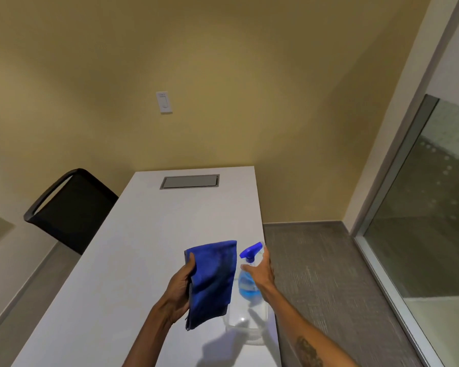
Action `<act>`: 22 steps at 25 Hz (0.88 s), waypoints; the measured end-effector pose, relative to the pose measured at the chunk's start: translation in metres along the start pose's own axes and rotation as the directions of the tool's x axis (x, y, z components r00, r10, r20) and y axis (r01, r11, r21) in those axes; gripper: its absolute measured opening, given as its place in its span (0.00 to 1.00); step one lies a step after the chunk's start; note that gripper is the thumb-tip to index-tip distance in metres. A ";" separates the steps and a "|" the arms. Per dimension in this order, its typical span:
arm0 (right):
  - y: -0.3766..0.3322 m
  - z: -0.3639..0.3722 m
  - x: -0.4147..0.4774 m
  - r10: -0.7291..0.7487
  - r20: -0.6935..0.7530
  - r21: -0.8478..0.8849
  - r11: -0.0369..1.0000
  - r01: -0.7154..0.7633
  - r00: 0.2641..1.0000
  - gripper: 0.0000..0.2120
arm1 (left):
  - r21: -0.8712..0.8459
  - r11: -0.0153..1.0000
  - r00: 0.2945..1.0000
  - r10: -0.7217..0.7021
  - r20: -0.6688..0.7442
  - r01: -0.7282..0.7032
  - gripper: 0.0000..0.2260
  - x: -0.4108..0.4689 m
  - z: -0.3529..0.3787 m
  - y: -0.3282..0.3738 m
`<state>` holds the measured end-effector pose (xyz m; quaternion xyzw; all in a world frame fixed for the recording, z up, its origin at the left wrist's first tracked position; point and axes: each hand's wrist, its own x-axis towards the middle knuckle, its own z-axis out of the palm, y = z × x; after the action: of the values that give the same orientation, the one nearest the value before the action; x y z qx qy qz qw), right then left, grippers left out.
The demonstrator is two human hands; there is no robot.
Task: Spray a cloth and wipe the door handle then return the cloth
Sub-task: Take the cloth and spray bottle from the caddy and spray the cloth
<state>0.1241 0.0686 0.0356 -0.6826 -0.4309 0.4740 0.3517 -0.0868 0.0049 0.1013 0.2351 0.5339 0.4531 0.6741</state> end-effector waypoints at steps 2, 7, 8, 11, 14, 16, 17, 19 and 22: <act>-0.001 0.012 0.006 0.022 -0.008 0.042 0.999 -0.022 1.000 0.39 | -0.019 1.000 0.999 0.000 -0.034 0.000 0.31 -0.001 -0.008 0.003; 0.004 0.028 0.012 0.024 -0.085 0.066 0.998 -0.019 0.996 0.31 | -0.047 0.999 0.998 -0.022 -0.058 0.019 0.32 0.004 -0.017 0.006; 0.006 0.029 0.013 0.012 -0.102 0.062 0.998 -0.006 0.995 0.29 | -0.051 0.998 0.998 -0.028 -0.062 0.025 0.31 0.006 -0.018 0.006; 0.013 0.028 0.012 -0.043 -0.097 0.020 0.999 0.045 0.994 0.27 | -0.055 0.998 0.995 -0.044 -0.085 0.040 0.30 0.016 -0.016 0.004; 0.015 0.020 0.009 -0.130 -0.077 0.000 0.991 0.131 0.988 0.23 | -0.044 0.999 0.997 -0.034 -0.068 0.031 0.29 0.023 -0.008 0.007; 0.011 0.009 0.005 -0.208 -0.081 -0.004 0.978 0.208 0.975 0.18 | -0.023 1.000 0.998 -0.023 -0.061 0.021 0.29 0.027 -0.001 0.010; 0.006 0.003 0.002 -0.232 -0.059 0.025 0.972 0.233 0.971 0.18 | -0.008 1.000 0.998 -0.017 -0.066 0.016 0.29 0.027 0.003 0.013; -0.007 -0.011 -0.010 -0.285 -0.043 0.112 0.951 0.288 0.958 0.19 | 0.003 1.000 0.997 -0.008 -0.082 0.008 0.29 0.028 0.011 0.019; -0.031 -0.040 -0.033 -0.394 -0.128 0.157 0.898 0.411 0.910 0.18 | 0.029 0.998 0.998 0.049 -0.043 -0.048 0.26 0.026 0.023 0.029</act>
<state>0.1480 0.0472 0.0863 -0.5655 -0.5012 0.3957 0.5219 -0.0756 0.0451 0.1187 0.2474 0.5488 0.4669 0.6477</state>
